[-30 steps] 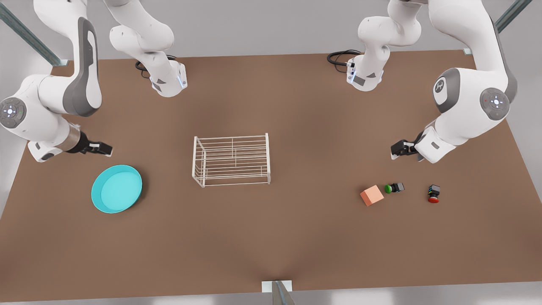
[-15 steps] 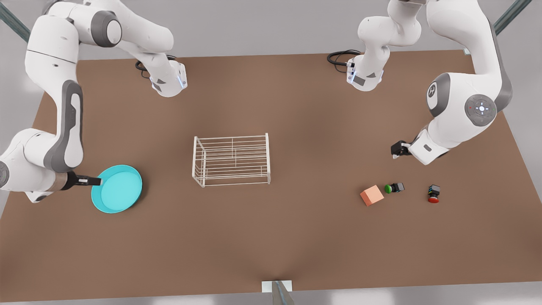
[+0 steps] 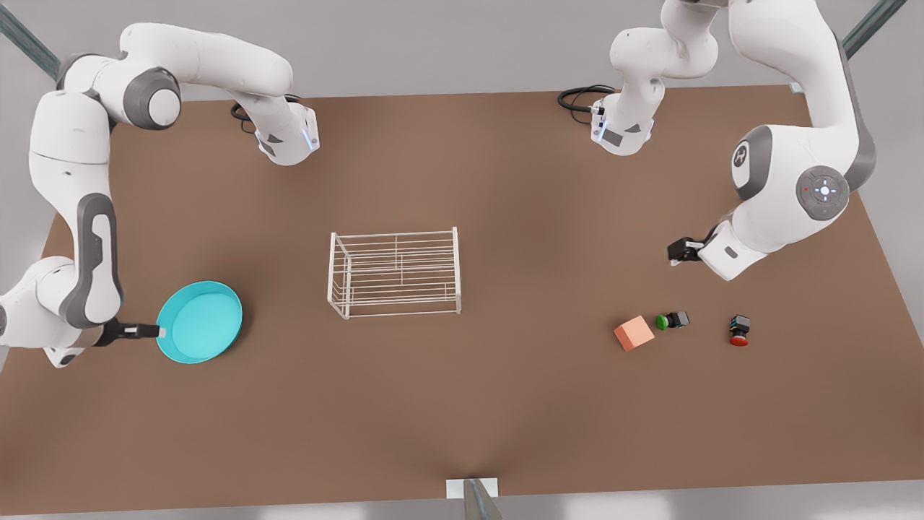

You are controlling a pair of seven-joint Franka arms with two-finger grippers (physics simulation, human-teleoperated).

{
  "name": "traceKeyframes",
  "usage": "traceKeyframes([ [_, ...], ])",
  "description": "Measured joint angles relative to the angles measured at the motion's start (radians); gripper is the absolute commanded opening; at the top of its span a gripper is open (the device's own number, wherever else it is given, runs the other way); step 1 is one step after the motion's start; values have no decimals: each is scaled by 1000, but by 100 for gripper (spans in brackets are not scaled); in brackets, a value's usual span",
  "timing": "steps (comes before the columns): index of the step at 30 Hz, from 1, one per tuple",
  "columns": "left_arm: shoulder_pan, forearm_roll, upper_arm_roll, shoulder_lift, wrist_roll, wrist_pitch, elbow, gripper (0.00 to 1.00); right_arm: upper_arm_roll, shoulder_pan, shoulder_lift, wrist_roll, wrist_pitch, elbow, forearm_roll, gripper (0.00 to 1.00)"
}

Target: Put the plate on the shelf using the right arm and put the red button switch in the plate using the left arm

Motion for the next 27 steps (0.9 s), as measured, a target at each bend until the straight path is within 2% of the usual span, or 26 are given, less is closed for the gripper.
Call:
traceKeyframes([
  [5, 10, 0, 1, -2, 0, -2, -4, 100, 0, -15, 64, -49, 10, 35, 5, 95],
  [7, 7, -1, 1, -1, 0, -5, -4, 100, 2, -16, 66, -66, 10, 31, 7, 90],
  [8, 6, -1, 0, -1, 0, -6, -4, 100, 3, -16, 66, -74, 7, 29, 8, 85],
  [16, 7, 0, 0, 0, -1, -12, -4, 100, 24, -41, 66, -130, -13, -13, 7, 73],
  [17, 7, 0, 0, 0, -1, -12, -4, 100, 31, -51, 65, -137, -15, -13, 6, 69],
  [19, 7, 0, 0, 1, -2, -12, -4, 100, 42, -64, 65, -148, -21, -12, 5, 55],
  [21, 7, 1, 0, 1, -2, -12, -4, 100, 47, -66, 65, -159, -26, -12, 5, 48],
  [27, 7, 2, 0, 2, -3, -12, -4, 100, 50, -67, 66, -186, -32, -11, 3, 46],
])
